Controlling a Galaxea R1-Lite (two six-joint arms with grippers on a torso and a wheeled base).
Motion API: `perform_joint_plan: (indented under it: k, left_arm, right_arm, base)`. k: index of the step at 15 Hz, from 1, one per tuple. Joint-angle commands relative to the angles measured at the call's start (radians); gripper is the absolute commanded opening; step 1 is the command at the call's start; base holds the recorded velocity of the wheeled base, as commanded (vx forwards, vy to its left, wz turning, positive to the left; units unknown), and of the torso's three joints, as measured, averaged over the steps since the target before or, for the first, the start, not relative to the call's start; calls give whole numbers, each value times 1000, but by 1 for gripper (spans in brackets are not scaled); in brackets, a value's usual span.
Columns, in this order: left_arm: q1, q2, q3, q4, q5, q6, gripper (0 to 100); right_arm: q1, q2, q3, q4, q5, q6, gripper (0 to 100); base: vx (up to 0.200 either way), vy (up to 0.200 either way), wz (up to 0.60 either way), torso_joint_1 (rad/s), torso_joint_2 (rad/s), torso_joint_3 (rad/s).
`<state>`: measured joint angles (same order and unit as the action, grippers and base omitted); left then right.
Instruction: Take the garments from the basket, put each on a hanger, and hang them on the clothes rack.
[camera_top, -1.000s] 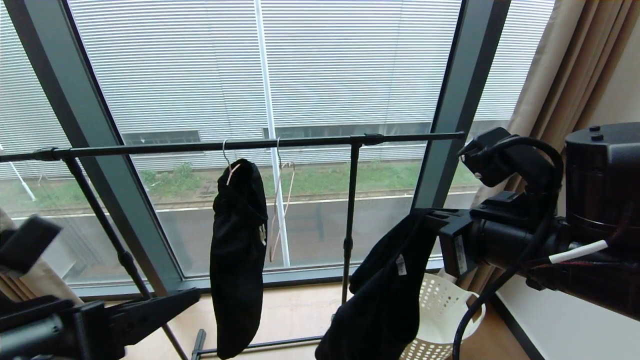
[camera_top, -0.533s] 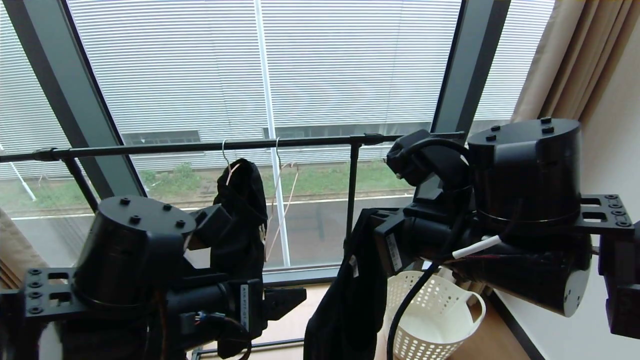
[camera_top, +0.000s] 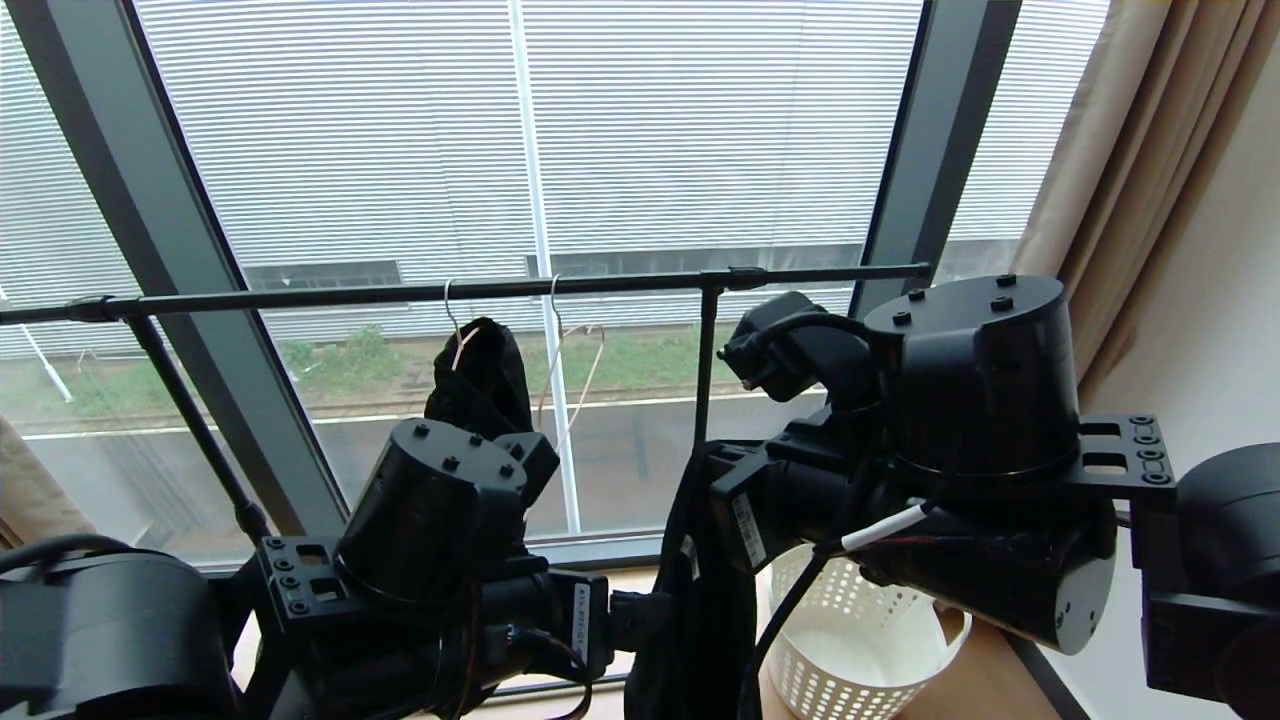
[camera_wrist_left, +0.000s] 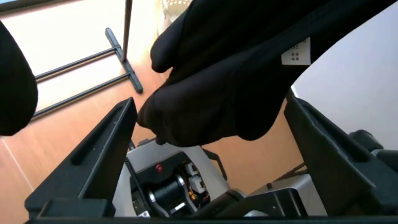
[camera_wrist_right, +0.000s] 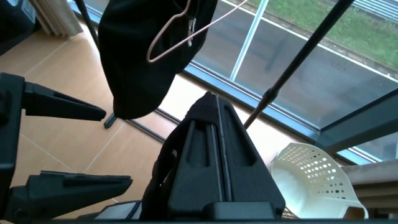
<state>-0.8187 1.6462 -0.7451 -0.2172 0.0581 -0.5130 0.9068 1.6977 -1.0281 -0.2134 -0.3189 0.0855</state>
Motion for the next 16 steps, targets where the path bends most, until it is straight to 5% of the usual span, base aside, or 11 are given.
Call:
perform_joint_plan:
  k: [1, 6, 10, 16]
  left_arm:
    - [-2, 47, -13, -10, 2, 18, 100]
    - [4, 132, -85, -13, 11, 19, 100]
    - [35, 242, -148, -14, 118, 19, 100]
    - [44, 242, -138, -14, 121, 18, 100]
  right_arm:
    - [1, 0, 3, 0, -2, 0, 0]
    - [3, -12, 13, -1, -2, 0, 0]
    - [3, -42, 23, -1, -3, 0, 0]
    - [1, -90, 25, 0, -3, -3, 0]
  base:
    - [0, 0, 0, 0, 0, 0]
    - [0, 0, 0, 0, 0, 0]
    - [0, 0, 0, 0, 0, 0]
    - [0, 0, 0, 0, 0, 0]
